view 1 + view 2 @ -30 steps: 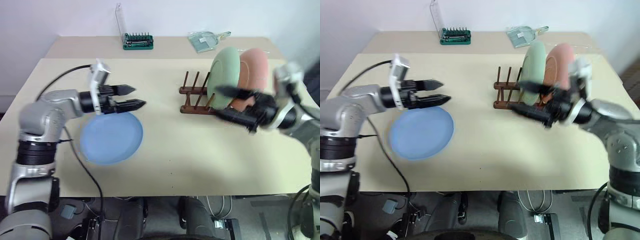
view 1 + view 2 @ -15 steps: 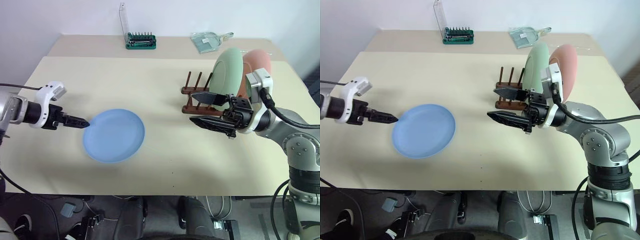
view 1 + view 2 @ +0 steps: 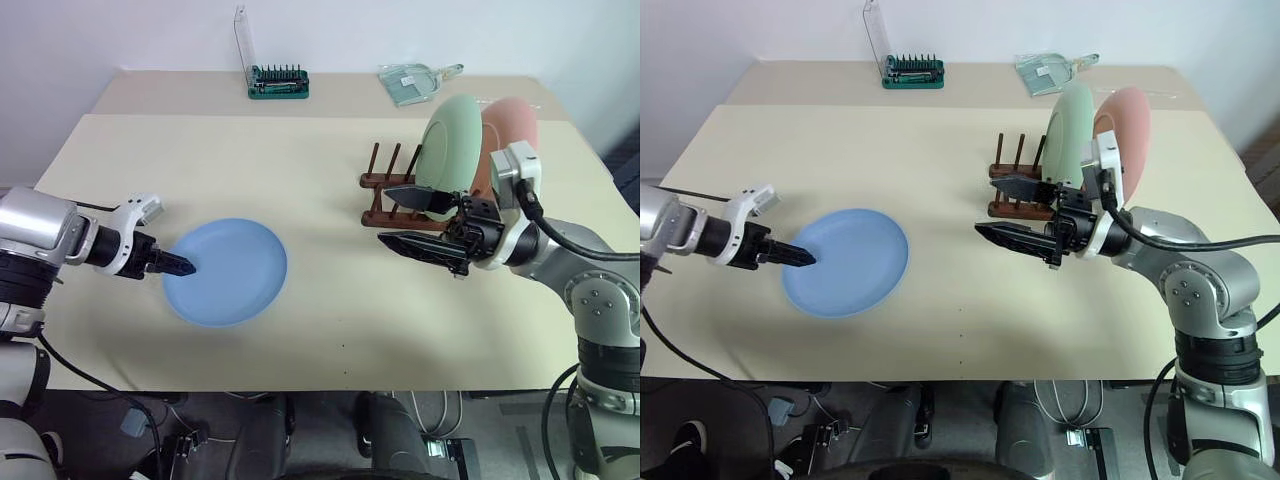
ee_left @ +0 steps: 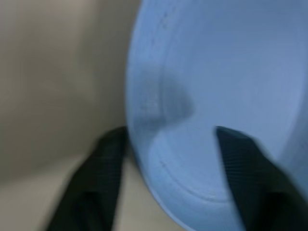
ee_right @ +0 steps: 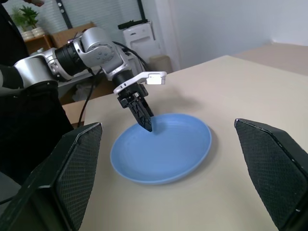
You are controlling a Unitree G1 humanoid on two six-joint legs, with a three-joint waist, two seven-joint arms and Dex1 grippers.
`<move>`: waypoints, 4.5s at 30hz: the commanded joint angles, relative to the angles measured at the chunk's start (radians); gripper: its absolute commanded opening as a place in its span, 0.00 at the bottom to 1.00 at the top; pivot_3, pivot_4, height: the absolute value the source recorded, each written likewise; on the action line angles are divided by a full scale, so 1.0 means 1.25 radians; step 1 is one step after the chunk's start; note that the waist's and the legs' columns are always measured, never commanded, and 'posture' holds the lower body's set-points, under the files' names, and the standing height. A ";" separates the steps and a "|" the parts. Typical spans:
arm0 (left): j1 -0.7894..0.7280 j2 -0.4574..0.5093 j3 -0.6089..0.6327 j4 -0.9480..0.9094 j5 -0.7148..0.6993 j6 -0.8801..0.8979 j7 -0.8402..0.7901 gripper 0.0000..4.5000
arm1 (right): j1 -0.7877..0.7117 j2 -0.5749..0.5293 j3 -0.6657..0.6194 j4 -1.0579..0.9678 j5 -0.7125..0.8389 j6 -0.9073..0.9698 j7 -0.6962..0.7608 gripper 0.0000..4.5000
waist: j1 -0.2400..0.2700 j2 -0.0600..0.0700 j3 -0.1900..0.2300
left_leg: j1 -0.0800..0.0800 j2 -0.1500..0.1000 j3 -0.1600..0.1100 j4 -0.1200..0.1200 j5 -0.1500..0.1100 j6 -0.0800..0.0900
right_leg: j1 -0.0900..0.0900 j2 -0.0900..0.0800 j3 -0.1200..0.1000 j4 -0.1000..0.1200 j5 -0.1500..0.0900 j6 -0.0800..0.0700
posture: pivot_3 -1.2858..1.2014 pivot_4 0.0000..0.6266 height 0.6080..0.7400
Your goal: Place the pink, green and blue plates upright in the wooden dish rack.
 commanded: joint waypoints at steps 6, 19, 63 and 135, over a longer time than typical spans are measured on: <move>-0.077 -0.055 0.158 0.094 -0.018 0.016 0.070 0.01 | -0.006 -0.012 -0.015 -0.022 -0.016 -0.017 -0.007 1.00 | 0.001 -0.001 0.000 | 0.000 0.000 0.000 0.000 0.000 0.000 | 0.000 0.000 0.000 0.001 0.000 0.000 | 0.52 0.24 0.88; -0.192 -0.460 0.777 -0.039 -0.163 -0.242 0.554 0.01 | -0.213 0.096 0.176 0.021 -0.465 -0.382 -0.135 1.00 | -0.001 -0.003 0.000 | 0.000 0.000 0.000 0.001 0.001 -0.002 | -0.001 -0.001 0.000 0.005 0.000 0.000 | 0.52 0.24 0.88; -0.049 -0.853 0.558 -0.425 -0.469 -0.441 0.918 0.32 | -0.368 0.086 0.323 0.377 -1.271 -0.887 -0.565 0.00 | 0.001 -0.004 0.000 | 0.000 -0.001 0.000 0.000 0.005 -0.008 | 0.000 -0.001 0.000 -0.001 0.000 0.000 | 0.52 0.24 0.88; 0.197 -0.269 0.450 -0.413 -0.309 -0.677 0.074 0.99 | -0.215 0.259 -0.153 0.215 0.346 0.021 -0.579 0.00 | -0.019 -0.002 0.000 | 0.000 0.000 0.000 -0.001 0.001 -0.001 | -0.001 0.000 -0.001 0.002 0.000 0.000 | 0.52 0.24 0.88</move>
